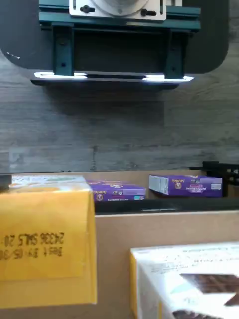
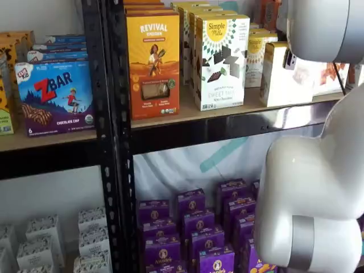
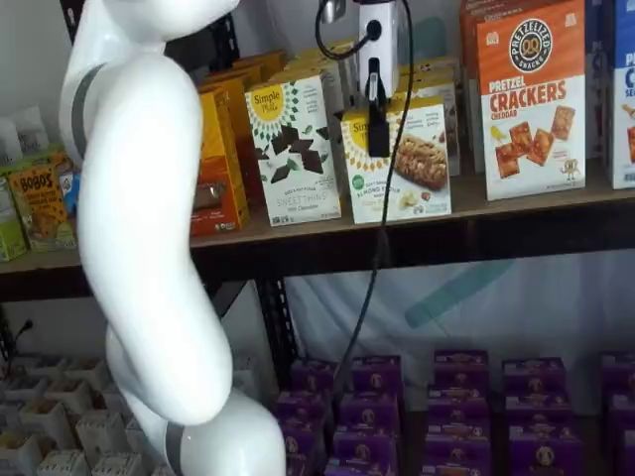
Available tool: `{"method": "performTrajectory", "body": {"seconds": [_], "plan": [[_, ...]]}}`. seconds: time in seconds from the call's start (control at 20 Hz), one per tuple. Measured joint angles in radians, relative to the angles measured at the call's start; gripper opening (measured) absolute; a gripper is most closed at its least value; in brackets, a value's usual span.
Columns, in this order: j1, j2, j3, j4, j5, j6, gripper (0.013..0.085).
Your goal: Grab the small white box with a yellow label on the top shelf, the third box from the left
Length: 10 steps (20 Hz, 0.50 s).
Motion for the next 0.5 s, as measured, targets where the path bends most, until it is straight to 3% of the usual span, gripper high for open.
{"method": "performTrajectory", "body": {"seconds": [0.5], "plan": [[-0.02, -0.107, 0.066, 0.011, 0.074, -0.011, 0.037]]}}
